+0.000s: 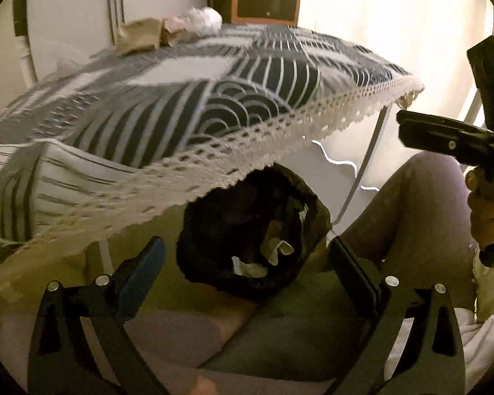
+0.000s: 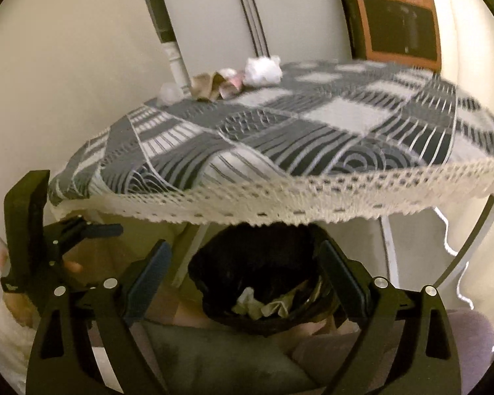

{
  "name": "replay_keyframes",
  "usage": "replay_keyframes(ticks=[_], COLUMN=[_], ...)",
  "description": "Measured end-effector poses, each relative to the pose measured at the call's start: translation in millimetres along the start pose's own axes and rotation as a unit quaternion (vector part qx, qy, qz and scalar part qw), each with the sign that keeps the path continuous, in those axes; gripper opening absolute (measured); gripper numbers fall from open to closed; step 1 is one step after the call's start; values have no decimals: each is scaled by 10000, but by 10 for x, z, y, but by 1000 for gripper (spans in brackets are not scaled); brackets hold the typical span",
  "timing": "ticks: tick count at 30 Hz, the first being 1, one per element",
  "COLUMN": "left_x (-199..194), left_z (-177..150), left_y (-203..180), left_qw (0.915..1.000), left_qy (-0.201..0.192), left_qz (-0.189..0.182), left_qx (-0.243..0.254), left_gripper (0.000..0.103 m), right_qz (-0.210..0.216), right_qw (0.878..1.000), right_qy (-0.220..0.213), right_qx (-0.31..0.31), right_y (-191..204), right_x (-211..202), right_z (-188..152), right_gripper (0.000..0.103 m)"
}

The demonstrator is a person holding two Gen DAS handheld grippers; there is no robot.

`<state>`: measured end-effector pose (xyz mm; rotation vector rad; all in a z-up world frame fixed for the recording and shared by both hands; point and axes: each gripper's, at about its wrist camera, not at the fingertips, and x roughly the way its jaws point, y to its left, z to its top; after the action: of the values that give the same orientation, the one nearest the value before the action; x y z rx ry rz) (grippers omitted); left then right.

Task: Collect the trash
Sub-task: 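Raise both empty tools back above the table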

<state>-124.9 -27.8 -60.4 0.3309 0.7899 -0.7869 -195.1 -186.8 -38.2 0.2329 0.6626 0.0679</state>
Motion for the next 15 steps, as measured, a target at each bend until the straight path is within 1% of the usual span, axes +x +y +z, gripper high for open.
replay_keyframes(ticks=[4,6,12,15], left_x=[-153,-222,-397,-438], left_z=[14,34,219,366], left_y=[21,52,259,440], left_qw=[9998,9997,9990,9979], left_qy=[-82,-150,-442,-602], left_qz=[148,142,115,212], left_qx=[108,92,29,-89], left_gripper=[97,97,97,97], right_qz=[-7,-12,167,55], right_qw=[9997,9994,9983,9970], right_qy=[-207,-309,-445,-524], right_qx=[-123,-150,-332,-567], right_y=[87,123,193,203], right_x=[-161,-215,-267,-230], right_z=[95,162,388,527], right_gripper=[88,89,89,89])
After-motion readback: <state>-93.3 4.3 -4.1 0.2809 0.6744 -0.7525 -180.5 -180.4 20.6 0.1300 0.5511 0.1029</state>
